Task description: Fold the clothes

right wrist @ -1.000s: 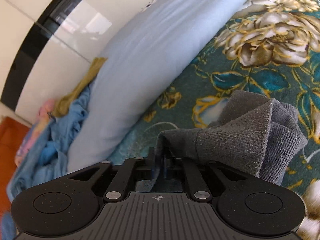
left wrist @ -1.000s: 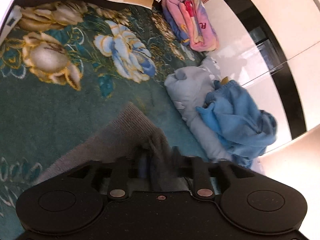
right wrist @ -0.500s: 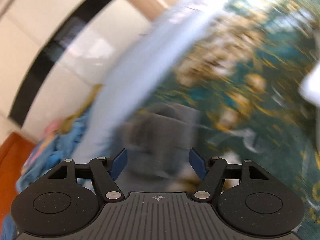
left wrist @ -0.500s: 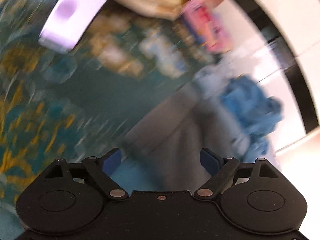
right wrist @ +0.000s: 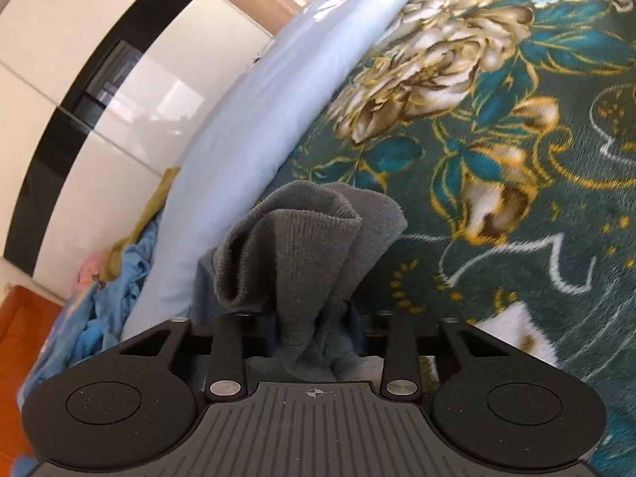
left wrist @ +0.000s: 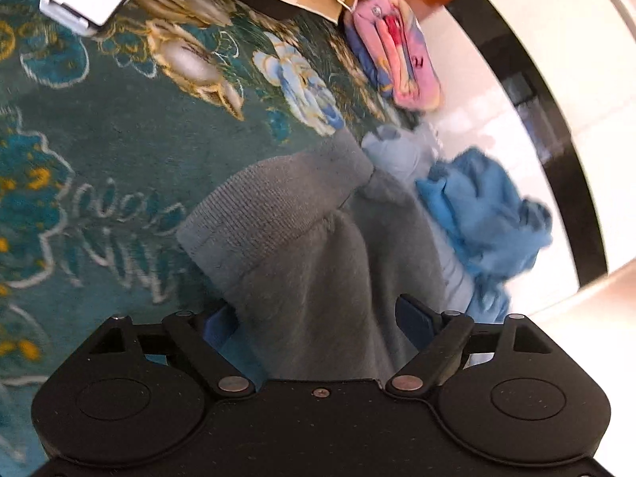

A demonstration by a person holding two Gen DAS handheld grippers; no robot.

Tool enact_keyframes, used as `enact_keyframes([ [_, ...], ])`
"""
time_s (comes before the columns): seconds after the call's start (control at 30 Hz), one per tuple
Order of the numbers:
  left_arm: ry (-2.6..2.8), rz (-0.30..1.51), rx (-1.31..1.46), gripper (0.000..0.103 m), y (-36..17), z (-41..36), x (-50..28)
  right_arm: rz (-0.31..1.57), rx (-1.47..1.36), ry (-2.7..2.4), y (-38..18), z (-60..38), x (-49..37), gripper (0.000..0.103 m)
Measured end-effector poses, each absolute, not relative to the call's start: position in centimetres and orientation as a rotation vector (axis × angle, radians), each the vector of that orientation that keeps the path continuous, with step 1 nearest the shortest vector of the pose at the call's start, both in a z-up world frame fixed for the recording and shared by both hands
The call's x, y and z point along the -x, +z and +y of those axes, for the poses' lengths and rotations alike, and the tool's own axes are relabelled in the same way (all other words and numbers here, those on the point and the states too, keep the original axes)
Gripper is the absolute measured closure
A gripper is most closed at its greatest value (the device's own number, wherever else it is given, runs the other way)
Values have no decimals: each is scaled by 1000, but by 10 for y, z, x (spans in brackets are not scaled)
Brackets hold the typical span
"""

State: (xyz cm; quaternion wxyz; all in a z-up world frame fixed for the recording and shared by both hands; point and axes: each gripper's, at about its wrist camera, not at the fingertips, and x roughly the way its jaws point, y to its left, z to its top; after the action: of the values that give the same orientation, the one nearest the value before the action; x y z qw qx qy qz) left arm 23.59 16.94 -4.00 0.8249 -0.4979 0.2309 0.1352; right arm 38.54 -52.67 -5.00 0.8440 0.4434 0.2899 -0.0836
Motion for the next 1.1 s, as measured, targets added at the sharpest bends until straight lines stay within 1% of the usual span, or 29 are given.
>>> enact_keyframes([
  [0.03, 303, 475, 1086, 24, -42, 170, -238, 608, -943, -185, -50, -526, -385, 78],
  [0.07, 326, 455, 1129, 30, -44, 173, -239, 604, -952, -191, -49, -525, -383, 80],
  [0.1, 348, 429, 1183, 40, -48, 175, -240, 598, -960, -192, -49, -525, -382, 81],
  [0.13, 369, 402, 1245, 47, -51, 178, -239, 594, -965, -191, -48, -525, -381, 82],
  [0.17, 388, 391, 1287, 66, -54, 181, -239, 589, -970, -191, -47, -525, -381, 83],
  [0.2, 407, 394, 1303, 82, -55, 183, -241, 585, -973, -190, -45, -525, -380, 83],
  [0.27, 414, 402, 1270, 87, -48, 184, -246, 576, -964, -182, -36, -524, -377, 83],
  [0.47, 326, 402, 1233, 91, -9, 198, -240, 546, -925, -159, -7, -519, -353, 84],
  [0.7, 238, 384, 1180, 91, 30, 234, -183, 546, -936, -121, 7, -513, -284, 84],
  [0.8, 245, 405, 1142, 91, 28, 252, -155, 566, -942, -113, 5, -511, -243, 84],
  [0.87, 291, 466, 1140, 91, 14, 261, -140, 611, -900, -137, -5, -509, -222, 84],
  [0.97, 333, 520, 1223, 91, -18, 270, -125, 684, -969, -202, -38, -518, -202, 83],
  [1.03, 339, 534, 1236, 90, -28, 271, -122, 675, -1028, -209, -53, -522, -195, 83],
  [1.07, 333, 539, 1228, 89, -28, 271, -123, 660, -1052, -206, -58, -523, -192, 81],
  [1.1, 326, 545, 1220, 85, -28, 271, -124, 647, -1069, -205, -62, -524, -189, 78],
])
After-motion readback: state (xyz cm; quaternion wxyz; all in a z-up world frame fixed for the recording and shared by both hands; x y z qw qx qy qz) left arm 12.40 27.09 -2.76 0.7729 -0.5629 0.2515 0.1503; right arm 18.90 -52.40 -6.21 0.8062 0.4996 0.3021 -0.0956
